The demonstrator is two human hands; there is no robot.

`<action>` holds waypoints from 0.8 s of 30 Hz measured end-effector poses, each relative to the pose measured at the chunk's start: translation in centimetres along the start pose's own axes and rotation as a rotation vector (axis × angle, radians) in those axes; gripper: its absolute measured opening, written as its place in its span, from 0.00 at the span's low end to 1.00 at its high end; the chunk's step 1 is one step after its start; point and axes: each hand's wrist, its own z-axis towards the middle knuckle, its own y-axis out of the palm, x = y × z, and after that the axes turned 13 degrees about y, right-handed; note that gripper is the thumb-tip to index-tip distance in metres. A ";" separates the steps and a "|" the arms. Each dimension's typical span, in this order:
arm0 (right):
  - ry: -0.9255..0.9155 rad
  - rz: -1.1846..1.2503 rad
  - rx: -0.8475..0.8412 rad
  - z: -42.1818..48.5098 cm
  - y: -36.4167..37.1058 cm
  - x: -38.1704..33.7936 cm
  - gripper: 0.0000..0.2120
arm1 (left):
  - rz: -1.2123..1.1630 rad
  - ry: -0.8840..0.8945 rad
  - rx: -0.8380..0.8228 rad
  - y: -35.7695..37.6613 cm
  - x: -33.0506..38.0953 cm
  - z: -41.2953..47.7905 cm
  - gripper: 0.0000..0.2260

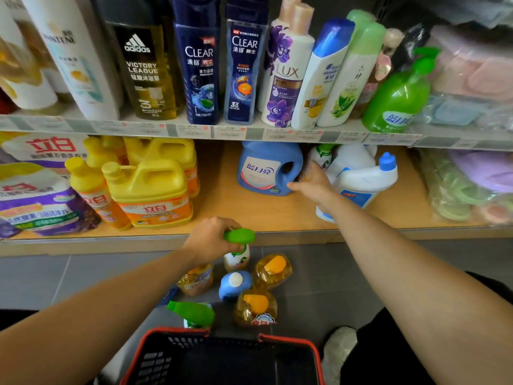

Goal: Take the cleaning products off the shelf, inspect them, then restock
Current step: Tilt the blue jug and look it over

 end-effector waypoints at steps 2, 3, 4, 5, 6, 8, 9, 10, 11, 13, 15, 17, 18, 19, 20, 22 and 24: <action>-0.047 0.036 -0.003 1.6 -0.1 -1.2 0.43 | 0.012 0.000 -0.063 1.2 -0.7 -0.3 0.21; -0.055 0.044 -0.011 2.3 -0.1 -1.6 0.46 | 0.013 -0.019 -0.076 1.7 -1.1 -0.5 0.21; -0.053 0.046 -0.020 2.7 0.2 -1.8 0.47 | 0.012 -0.049 -0.086 2.0 -1.5 -0.8 0.21; -0.046 0.045 -0.026 3.1 0.5 -1.9 0.48 | 0.012 -0.076 -0.098 2.3 -1.9 -1.0 0.22; -0.038 0.044 -0.022 3.3 0.8 -1.7 0.48 | 0.012 -0.092 -0.118 2.4 -2.3 -1.1 0.22; -0.022 0.033 0.000 3.7 1.2 -1.2 0.47 | -0.008 -0.111 -0.154 2.5 -2.6 -1.2 0.22; -0.008 0.021 -0.006 3.8 1.3 -1.0 0.44 | -0.018 -0.126 -0.154 2.4 -2.7 -1.1 0.21; 0.009 0.014 -0.026 3.9 1.5 -0.7 0.40 | -0.025 -0.140 -0.146 2.4 -2.7 -1.0 0.20; 0.020 0.018 -0.044 3.7 1.8 -0.5 0.35 | -0.035 -0.149 -0.133 2.3 -2.8 -1.0 0.19; 0.023 0.070 -0.070 3.0 2.8 0.2 0.26 | -0.064 -0.162 -0.107 1.9 -2.8 -0.8 0.17; 0.027 0.180 -0.173 2.0 4.0 1.0 0.22 | -0.079 -0.174 -0.071 1.3 -2.6 -0.7 0.15; 0.022 0.263 -0.313 0.9 4.9 1.5 0.21 | -0.102 -0.174 -0.003 0.5 -2.3 -0.5 0.11; 0.015 0.272 -0.354 0.4 5.1 1.7 0.21 | -0.127 -0.169 0.033 0.0 -2.1 -0.5 0.09; 0.005 0.268 -0.370 0.0 5.2 1.9 0.22 | -0.155 -0.158 0.061 -0.7 -1.7 -0.4 0.07; -0.009 0.251 -0.370 -0.3 5.1 2.1 0.22 | -0.182 -0.145 0.084 -1.3 -1.3 -0.3 0.07; -0.045 0.192 -0.340 -0.9 4.6 2.4 0.24 | -0.235 -0.123 0.130 -2.8 -0.3 -0.3 0.06; -0.094 0.122 -0.294 -1.5 3.7 2.5 0.26 | -0.286 -0.110 0.174 -4.4 0.8 -0.3 0.06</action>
